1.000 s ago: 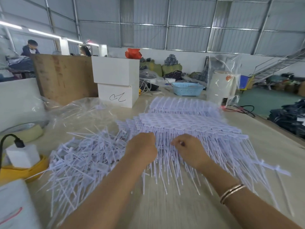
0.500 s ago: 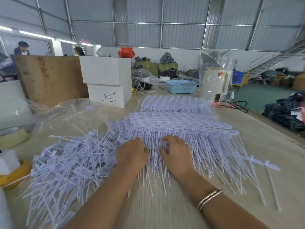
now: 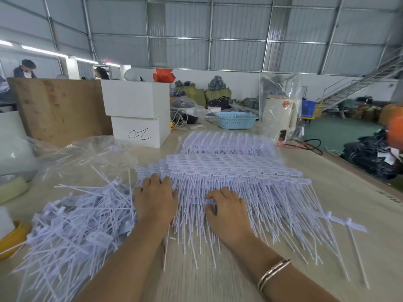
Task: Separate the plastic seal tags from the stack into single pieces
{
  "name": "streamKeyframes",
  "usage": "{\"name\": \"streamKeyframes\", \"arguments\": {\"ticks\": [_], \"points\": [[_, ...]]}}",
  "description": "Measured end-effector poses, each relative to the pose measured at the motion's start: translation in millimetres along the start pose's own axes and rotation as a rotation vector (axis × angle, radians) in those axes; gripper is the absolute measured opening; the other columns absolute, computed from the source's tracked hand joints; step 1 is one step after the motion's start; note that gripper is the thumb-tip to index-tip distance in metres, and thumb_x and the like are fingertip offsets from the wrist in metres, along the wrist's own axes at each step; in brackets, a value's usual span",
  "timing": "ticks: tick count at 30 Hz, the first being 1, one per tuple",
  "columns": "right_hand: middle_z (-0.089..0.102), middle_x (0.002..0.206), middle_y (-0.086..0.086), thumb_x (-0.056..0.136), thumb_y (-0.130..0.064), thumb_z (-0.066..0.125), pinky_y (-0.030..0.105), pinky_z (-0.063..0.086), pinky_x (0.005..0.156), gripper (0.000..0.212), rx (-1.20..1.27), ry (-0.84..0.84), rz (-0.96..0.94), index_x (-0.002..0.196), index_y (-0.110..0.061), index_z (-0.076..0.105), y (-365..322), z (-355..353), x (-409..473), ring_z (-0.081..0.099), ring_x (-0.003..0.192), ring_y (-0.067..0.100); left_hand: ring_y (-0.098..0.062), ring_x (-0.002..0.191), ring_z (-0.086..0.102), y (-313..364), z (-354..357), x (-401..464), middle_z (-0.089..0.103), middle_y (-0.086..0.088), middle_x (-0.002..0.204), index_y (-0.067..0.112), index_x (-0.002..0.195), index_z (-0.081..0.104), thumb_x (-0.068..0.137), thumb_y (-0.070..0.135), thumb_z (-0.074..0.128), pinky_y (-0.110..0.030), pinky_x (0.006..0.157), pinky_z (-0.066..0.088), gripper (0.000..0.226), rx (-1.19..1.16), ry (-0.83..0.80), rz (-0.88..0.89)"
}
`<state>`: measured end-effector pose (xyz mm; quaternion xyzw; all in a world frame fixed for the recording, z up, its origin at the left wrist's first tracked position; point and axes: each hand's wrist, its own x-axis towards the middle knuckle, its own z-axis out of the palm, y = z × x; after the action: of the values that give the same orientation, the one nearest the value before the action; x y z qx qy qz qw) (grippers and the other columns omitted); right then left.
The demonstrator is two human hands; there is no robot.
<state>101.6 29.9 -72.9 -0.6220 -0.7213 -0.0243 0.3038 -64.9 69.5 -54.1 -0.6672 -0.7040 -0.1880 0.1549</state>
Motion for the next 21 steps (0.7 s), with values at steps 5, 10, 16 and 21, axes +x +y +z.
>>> {"name": "streamKeyframes", "arguments": {"ticks": [5,10,16,21], "points": [[0.05,0.113,-0.009,0.094,-0.032,0.046,0.029,0.025,0.091,0.025,0.01,-0.005,-0.008,0.117,-0.03,0.056,-0.1,-3.1,-1.6,0.044,0.111,0.013,-0.019,0.103,0.053,1.3,-2.7,0.0,0.061,0.003,0.104,0.02,0.105,0.059,0.095,0.033,0.04,-0.034,0.086,0.039,0.025,-0.011,0.07,0.012],[0.057,0.107,-0.008,0.094,-0.026,0.046,0.031,0.026,0.088,0.02,0.008,0.166,-0.007,0.106,-0.027,0.063,-4.1,-10.5,15.5,0.049,0.104,0.015,-0.018,0.095,0.056,1.7,-1.1,-2.1,0.064,0.003,0.095,0.018,0.1,0.057,0.095,0.031,0.041,-0.033,0.083,0.041,0.021,-0.068,0.07,0.002],[0.043,0.143,0.0,0.099,-0.025,0.037,0.037,0.018,0.113,0.042,-0.165,-0.075,-0.08,0.141,-0.018,0.038,-15.8,3.0,72.3,0.034,0.134,0.019,-0.018,0.089,0.057,1.2,0.4,-1.9,0.065,0.004,0.089,0.019,0.099,0.053,0.095,0.032,0.039,-0.033,0.08,0.04,0.019,-0.094,0.089,0.0],[0.041,0.133,0.009,0.093,-0.016,0.044,0.041,0.028,0.103,0.04,-0.379,-0.088,-0.067,0.133,-0.011,0.041,-22.6,19.0,94.6,0.038,0.122,0.029,-0.017,0.094,0.055,3.3,0.7,-2.8,0.062,0.004,0.092,0.02,0.095,0.052,0.094,0.033,0.04,-0.033,0.079,0.039,0.018,-0.096,0.103,0.004]]}}
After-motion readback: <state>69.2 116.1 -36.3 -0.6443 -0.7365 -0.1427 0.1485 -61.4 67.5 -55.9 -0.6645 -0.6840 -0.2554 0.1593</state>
